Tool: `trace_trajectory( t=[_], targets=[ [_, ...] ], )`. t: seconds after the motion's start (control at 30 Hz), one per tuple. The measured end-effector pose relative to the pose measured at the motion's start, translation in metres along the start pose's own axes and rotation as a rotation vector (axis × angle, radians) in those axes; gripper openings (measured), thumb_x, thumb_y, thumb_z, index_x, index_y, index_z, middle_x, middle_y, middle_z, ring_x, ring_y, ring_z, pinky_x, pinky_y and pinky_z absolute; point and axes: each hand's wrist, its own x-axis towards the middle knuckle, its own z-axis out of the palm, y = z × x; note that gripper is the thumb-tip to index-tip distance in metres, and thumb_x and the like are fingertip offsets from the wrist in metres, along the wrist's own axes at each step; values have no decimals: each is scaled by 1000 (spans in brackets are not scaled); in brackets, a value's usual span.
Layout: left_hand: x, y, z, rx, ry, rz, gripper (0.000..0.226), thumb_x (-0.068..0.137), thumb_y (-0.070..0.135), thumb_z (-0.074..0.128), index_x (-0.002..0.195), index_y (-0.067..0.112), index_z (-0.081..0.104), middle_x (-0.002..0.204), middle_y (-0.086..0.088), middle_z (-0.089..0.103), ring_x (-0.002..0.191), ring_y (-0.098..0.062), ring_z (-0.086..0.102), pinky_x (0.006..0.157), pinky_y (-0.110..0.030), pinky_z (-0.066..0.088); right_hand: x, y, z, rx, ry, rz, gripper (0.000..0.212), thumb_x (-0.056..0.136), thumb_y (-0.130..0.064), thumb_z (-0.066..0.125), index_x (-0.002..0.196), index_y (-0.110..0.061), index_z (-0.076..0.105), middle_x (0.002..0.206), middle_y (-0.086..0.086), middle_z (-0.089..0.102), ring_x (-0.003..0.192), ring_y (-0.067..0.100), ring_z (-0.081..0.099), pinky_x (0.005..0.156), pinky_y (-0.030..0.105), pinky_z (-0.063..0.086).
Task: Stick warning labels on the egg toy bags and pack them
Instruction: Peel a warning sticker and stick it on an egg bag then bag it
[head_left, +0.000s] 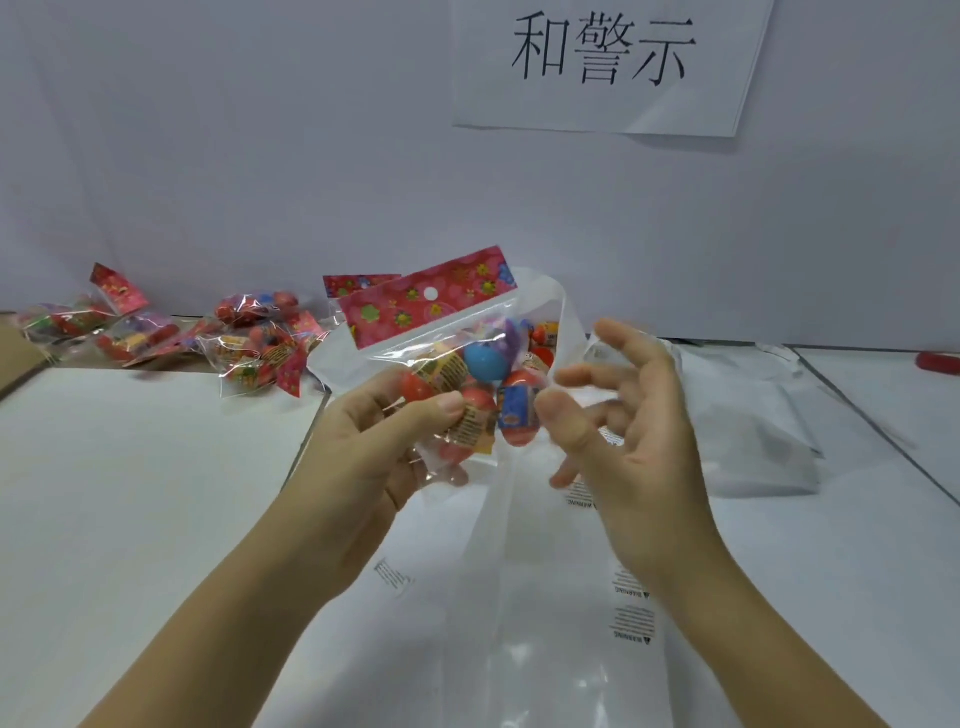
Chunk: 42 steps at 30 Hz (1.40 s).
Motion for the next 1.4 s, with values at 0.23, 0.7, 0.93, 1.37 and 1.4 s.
trace_trajectory(
  t=[0.23, 0.7, 0.93, 1.37, 1.4],
  targets=[
    [3, -3, 3, -270, 18, -7, 31, 68, 10, 81, 98, 17, 79, 105, -13, 74, 91, -23, 73, 67, -26, 60, 4, -4, 2, 378, -60, 305, 40, 71, -41, 65, 99, -12, 68, 85, 8, 76, 57, 23, 70, 43, 25, 52],
    [4, -7, 7, -310, 240, -22, 20, 65, 13, 71, 81, 4, 75, 87, -16, 76, 67, -21, 74, 55, -24, 58, 7, -2, 2, 335, -16, 276, 54, 59, -48, 69, 101, -15, 66, 90, 6, 76, 65, 25, 73, 44, 24, 52],
    [5, -2, 0, -303, 142, -98, 16, 71, 16, 72, 82, 9, 81, 100, -16, 75, 85, -23, 75, 59, -23, 58, 8, 0, -1, 408, -40, 270, 51, 60, -44, 71, 101, -14, 66, 91, 10, 75, 62, 24, 72, 44, 24, 52],
    [6, -6, 2, -195, 204, 11, 13, 66, 20, 72, 72, 13, 81, 86, -12, 77, 70, -19, 74, 58, -22, 57, 7, -1, -1, 440, -3, 219, 37, 68, -31, 71, 102, -19, 68, 89, 5, 75, 65, 19, 71, 45, 23, 53],
    [6, -7, 2, -153, 237, 75, 12, 66, 23, 73, 71, 16, 81, 84, -10, 77, 70, -17, 73, 59, -21, 57, 5, -1, -1, 385, 43, 180, 35, 71, -27, 72, 105, -24, 66, 93, 0, 74, 73, 16, 71, 47, 23, 54]
  ],
)
